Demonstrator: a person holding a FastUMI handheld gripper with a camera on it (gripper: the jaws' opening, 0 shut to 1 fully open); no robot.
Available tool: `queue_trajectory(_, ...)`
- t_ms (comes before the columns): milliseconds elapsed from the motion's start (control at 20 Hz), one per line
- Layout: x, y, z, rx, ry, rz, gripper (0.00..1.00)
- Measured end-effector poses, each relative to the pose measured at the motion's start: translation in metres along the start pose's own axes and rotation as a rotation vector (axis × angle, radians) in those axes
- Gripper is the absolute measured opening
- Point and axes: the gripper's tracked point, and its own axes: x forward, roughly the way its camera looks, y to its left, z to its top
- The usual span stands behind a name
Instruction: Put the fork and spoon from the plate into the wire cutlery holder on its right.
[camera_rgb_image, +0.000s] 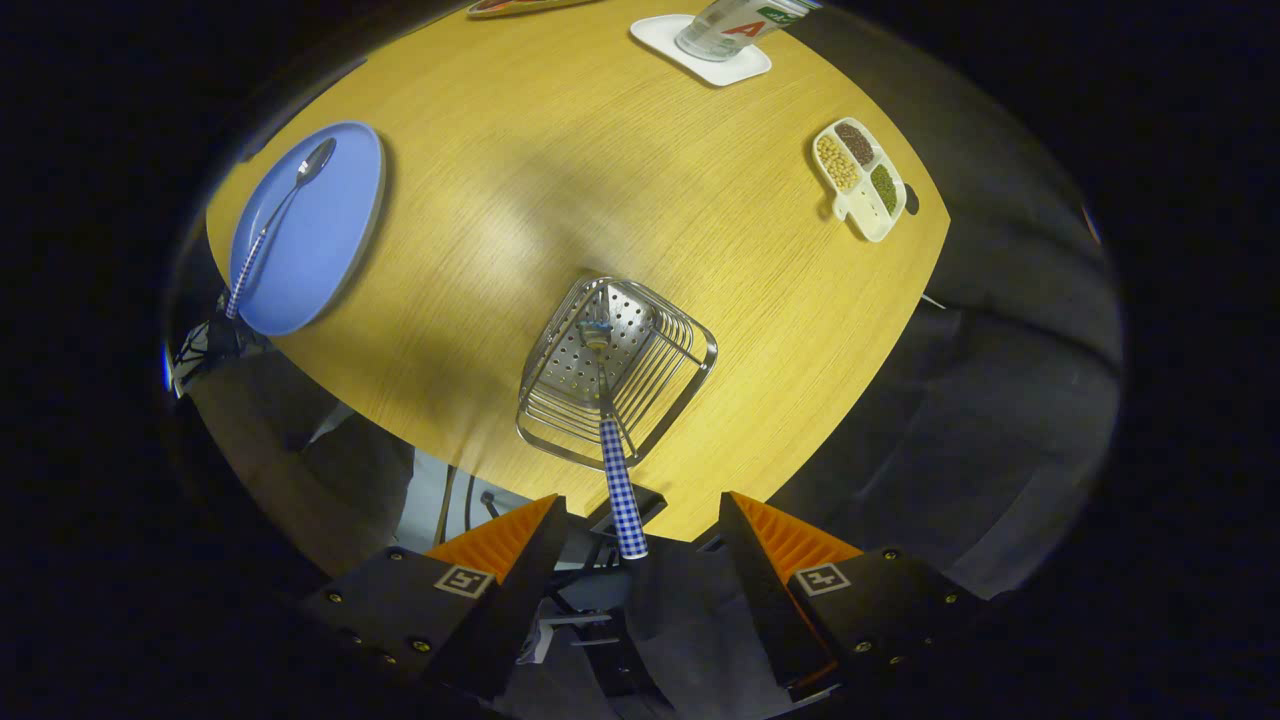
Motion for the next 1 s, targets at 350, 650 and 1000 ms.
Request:
queue_trajectory(350,-0.024,0.029,-0.002,0.099,-0.124,0.049,0.93)
queue_trajectory(650,-0.057,0.063,0.003,0.143,-0.28,0.088,0.93)
queue_trajectory(1000,-0.081,0.12,0.023,0.196,-0.399,0.128,0.93)
